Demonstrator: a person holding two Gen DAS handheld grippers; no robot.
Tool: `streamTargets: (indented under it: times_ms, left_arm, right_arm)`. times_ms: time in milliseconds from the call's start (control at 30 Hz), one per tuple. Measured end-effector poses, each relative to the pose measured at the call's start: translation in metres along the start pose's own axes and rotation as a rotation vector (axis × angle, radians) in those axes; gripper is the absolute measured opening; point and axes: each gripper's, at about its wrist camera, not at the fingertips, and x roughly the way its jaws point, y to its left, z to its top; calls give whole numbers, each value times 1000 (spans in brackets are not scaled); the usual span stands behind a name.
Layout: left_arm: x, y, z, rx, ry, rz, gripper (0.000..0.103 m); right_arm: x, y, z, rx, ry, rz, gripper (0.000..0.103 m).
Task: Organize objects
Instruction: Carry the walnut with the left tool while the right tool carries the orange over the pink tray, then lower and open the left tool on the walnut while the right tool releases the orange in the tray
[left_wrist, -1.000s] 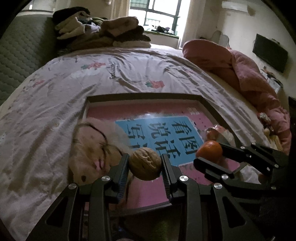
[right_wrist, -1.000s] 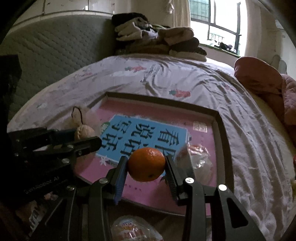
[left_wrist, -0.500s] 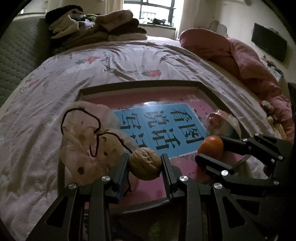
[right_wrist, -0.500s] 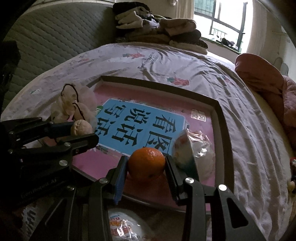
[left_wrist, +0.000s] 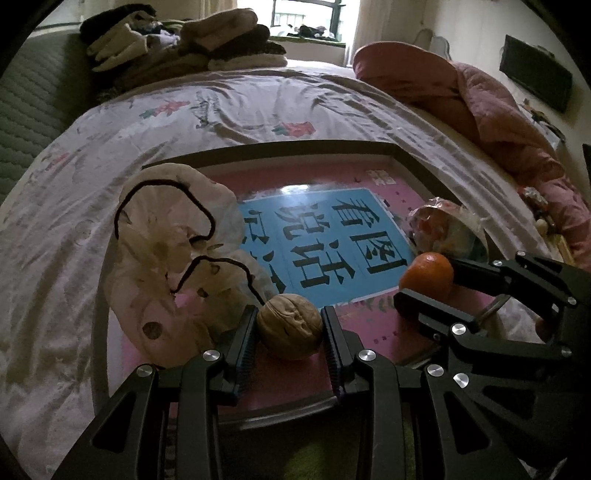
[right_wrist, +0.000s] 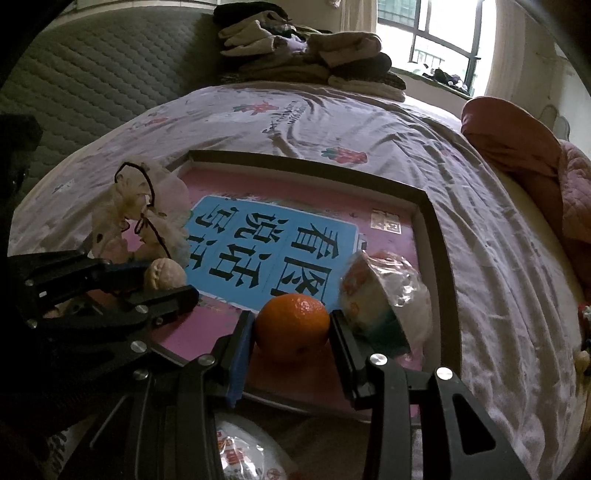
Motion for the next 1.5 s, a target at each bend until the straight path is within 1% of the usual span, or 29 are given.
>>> streamTargets:
  times_ms: [433, 733, 800, 900, 1100, 1300, 1500]
  left_arm:
    - [-1, 2, -2, -13, 8, -9, 35]
    - [-2, 4, -2, -20, 8, -3, 43]
    - [-3, 5, -2, -23, 7, -4, 48]
    - [-4, 5, -2, -25, 3, -1, 49]
    - [-8, 5, -2, -24, -9, -4, 50]
    - [-16, 5, -3, -30, -32, -9, 54]
    - [-24, 5, -3, -40, -62, -34, 55]
  right_arm:
    - [1, 1, 1, -14, 2, -8, 41]
    - [-1, 2, 1, -26, 12, -9, 41]
    - [-1, 2, 1, -26, 15, -5, 41]
    - [-1, 1, 1, -20, 18, -3, 42]
    - [-4, 1, 1, -18, 24, -2, 46]
    - [-9, -2, 2, -15, 11, -4, 46]
    - [-14, -5, 4, -5, 0, -2, 46]
